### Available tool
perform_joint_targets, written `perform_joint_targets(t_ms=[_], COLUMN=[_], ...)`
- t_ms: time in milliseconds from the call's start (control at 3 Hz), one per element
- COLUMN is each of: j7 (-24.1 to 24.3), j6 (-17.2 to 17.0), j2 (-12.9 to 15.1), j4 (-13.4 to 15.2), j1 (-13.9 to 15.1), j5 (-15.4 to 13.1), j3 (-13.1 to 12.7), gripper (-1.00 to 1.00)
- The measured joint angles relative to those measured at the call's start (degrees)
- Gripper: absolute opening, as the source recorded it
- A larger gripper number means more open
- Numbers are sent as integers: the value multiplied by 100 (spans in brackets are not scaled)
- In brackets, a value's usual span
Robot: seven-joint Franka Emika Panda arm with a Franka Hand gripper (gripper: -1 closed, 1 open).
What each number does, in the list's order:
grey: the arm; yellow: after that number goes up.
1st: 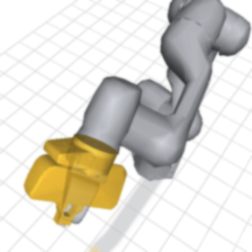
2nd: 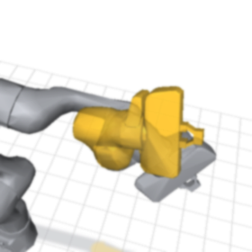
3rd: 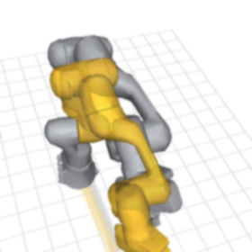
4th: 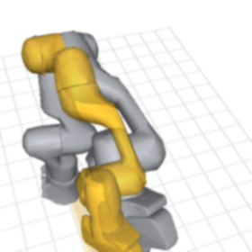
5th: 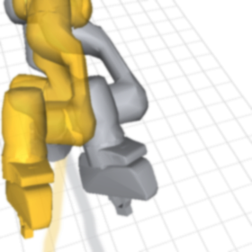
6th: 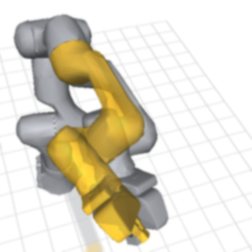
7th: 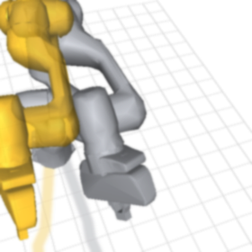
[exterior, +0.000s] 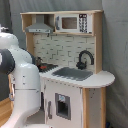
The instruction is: Play with the kitchen
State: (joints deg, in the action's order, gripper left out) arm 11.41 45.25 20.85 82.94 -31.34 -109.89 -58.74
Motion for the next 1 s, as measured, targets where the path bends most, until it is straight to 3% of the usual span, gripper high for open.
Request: perform_joint_targets(t_ms=[1000], j7=[-1232], j6=[395], j2=[7], j4=[592], j1=[6], j5=[-1410], j3=[7], gripper=[100])
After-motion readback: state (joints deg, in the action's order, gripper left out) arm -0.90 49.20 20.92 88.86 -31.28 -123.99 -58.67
